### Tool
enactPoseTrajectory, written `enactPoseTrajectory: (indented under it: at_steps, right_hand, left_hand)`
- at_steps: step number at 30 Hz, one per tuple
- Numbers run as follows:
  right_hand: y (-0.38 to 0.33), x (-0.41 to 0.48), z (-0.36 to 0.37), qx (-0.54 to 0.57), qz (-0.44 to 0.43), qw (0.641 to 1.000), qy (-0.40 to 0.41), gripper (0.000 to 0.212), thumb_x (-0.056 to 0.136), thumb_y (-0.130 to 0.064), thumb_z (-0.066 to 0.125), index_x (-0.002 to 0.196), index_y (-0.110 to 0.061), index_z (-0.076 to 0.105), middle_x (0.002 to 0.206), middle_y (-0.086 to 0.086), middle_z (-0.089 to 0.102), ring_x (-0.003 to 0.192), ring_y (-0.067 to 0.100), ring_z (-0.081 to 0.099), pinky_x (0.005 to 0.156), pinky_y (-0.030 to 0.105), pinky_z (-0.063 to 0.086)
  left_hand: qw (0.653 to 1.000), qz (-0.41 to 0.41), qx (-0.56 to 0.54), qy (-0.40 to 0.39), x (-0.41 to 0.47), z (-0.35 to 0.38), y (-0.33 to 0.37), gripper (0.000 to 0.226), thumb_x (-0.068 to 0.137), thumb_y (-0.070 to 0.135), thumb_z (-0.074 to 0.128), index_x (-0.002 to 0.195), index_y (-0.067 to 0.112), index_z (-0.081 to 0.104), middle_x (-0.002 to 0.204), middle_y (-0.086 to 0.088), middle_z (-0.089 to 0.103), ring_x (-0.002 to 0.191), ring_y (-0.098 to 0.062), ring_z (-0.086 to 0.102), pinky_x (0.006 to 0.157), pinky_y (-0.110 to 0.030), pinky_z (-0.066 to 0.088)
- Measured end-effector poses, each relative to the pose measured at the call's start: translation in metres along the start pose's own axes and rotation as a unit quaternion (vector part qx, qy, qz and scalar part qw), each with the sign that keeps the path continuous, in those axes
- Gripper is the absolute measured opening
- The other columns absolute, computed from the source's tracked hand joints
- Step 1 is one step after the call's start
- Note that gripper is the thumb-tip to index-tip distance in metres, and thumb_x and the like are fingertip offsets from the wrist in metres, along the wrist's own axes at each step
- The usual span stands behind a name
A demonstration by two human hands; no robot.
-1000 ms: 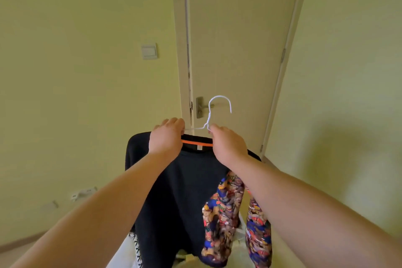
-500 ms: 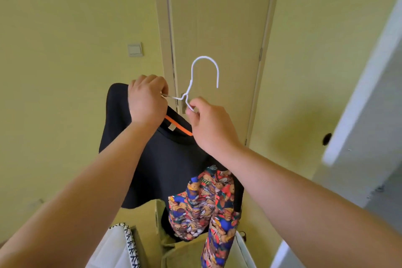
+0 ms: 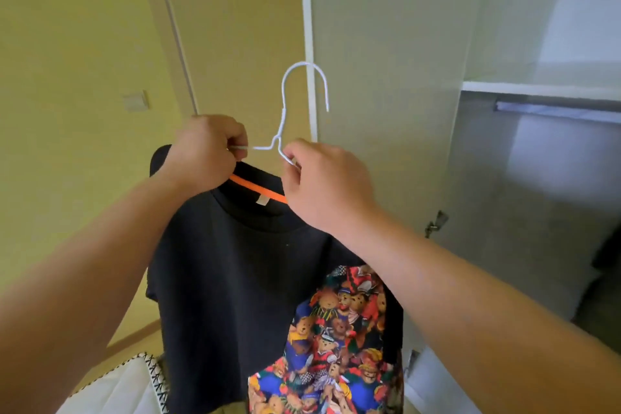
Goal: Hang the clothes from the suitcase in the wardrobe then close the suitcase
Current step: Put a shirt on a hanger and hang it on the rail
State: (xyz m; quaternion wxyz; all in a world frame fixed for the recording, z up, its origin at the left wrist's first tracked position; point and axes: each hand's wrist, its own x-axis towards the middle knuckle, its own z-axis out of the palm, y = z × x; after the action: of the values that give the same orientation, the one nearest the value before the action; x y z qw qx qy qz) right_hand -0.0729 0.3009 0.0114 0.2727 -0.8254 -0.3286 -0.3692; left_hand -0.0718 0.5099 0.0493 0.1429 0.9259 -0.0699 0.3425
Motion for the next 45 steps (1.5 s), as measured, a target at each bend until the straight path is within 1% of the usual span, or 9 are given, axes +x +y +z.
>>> enactPoseTrajectory:
  at_steps: [7, 13, 16, 20, 26, 31, 39, 42, 45]
  right_hand:
    - [0.1, -0.093, -0.086, -0.13, 0.098, 0.987, 0.011, 0.013, 0.079, -0.033, 0.049, 0.08, -0.021, 0.051, 0.063, -0.007, 0.053, 0.05, 0.022, 0.045, 0.05, 0.025, 0.035]
    - [0.176, -0.132, -0.141, -0.179, 0.273, 0.94, -0.099, 0.03, 0.087, -0.03, 0.062, 0.114, -0.023, 0.05, 0.11, -0.002, 0.052, 0.098, 0.019, 0.05, 0.079, 0.032, 0.037]
    - [0.192, -0.149, -0.16, -0.174, 0.34, 0.92, -0.083, 0.032, 0.09, -0.027, 0.062, 0.119, -0.022, 0.049, 0.111, -0.001, 0.047, 0.102, 0.02, 0.046, 0.082, 0.032, 0.041]
    - [0.218, -0.166, -0.186, -0.143, 0.424, 0.891, -0.074, 0.013, 0.099, -0.032, 0.052, 0.096, -0.021, 0.057, 0.088, -0.004, 0.053, 0.078, 0.018, 0.054, 0.057, 0.028, 0.038]
    - [0.256, -0.173, -0.21, -0.123, 0.477, 0.864, -0.102, 0.046, 0.101, -0.045, 0.051, 0.06, -0.024, 0.048, 0.054, -0.005, 0.049, 0.048, 0.01, 0.048, 0.048, 0.024, 0.036]
    - [0.308, -0.168, -0.222, -0.077, 0.552, 0.82, -0.13, 0.041, 0.101, -0.039, 0.051, 0.064, -0.021, 0.051, 0.065, 0.009, 0.067, 0.06, 0.023, 0.07, 0.073, 0.037, 0.061]
    - [0.413, -0.164, -0.205, -0.091, 0.622, 0.766, -0.136, 0.031, 0.105, -0.026, 0.046, 0.075, -0.018, 0.049, 0.075, 0.004, 0.059, 0.062, 0.017, 0.061, 0.057, 0.024, 0.05]
    - [0.44, -0.165, -0.207, -0.147, 0.619, 0.756, -0.152, 0.034, 0.107, -0.02, 0.042, 0.073, -0.015, 0.042, 0.096, 0.013, 0.066, 0.086, 0.025, 0.064, 0.078, 0.031, 0.051]
    - [0.461, -0.166, -0.213, -0.179, 0.64, 0.737, -0.12, 0.018, 0.103, -0.013, 0.041, 0.101, -0.003, 0.055, 0.109, 0.02, 0.061, 0.105, 0.038, 0.061, 0.076, 0.034, 0.043]
  left_hand:
    - [0.945, 0.005, -0.04, -0.325, -0.01, 0.051, 0.148, 0.04, 0.073, -0.01, 0.043, 0.072, 0.022, 0.066, 0.078, -0.001, 0.063, 0.073, -0.018, 0.058, 0.058, -0.026, 0.042]
    - [0.843, -0.124, -0.215, -0.477, -0.003, 0.138, 0.246, 0.01, 0.059, 0.0, 0.059, 0.058, 0.011, 0.058, 0.065, -0.002, 0.052, 0.069, -0.024, 0.045, 0.064, -0.027, 0.031]
    - [0.791, -0.187, -0.317, -0.489, 0.006, 0.183, 0.283, 0.02, 0.077, 0.0, 0.059, 0.061, 0.009, 0.055, 0.063, -0.008, 0.049, 0.058, -0.021, 0.044, 0.058, -0.026, 0.038]
    - [0.717, -0.206, -0.416, -0.521, 0.024, 0.236, 0.355, 0.025, 0.097, 0.008, 0.053, 0.072, 0.01, 0.058, 0.061, -0.003, 0.054, 0.055, -0.015, 0.046, 0.053, -0.026, 0.043]
    - [0.704, -0.206, -0.461, -0.499, 0.056, 0.306, 0.438, 0.021, 0.101, 0.002, 0.049, 0.087, 0.002, 0.064, 0.08, -0.01, 0.068, 0.07, -0.022, 0.063, 0.06, -0.029, 0.053]
    - [0.675, -0.245, -0.489, -0.495, 0.092, 0.36, 0.494, 0.026, 0.103, 0.003, 0.045, 0.08, 0.001, 0.058, 0.073, -0.012, 0.059, 0.06, -0.022, 0.055, 0.054, -0.027, 0.046]
    - [0.633, -0.26, -0.53, -0.5, 0.144, 0.443, 0.539, 0.02, 0.102, 0.001, 0.044, 0.089, 0.003, 0.059, 0.081, -0.014, 0.057, 0.063, -0.02, 0.055, 0.065, -0.036, 0.052]
    - [0.626, -0.212, -0.544, -0.518, 0.155, 0.467, 0.552, 0.014, 0.103, 0.008, 0.049, 0.098, 0.007, 0.061, 0.084, -0.008, 0.062, 0.072, -0.017, 0.06, 0.077, -0.038, 0.052]
    - [0.621, -0.171, -0.558, -0.524, 0.169, 0.481, 0.567, 0.019, 0.103, 0.009, 0.046, 0.109, 0.007, 0.064, 0.09, -0.006, 0.064, 0.076, -0.017, 0.063, 0.07, -0.034, 0.049]
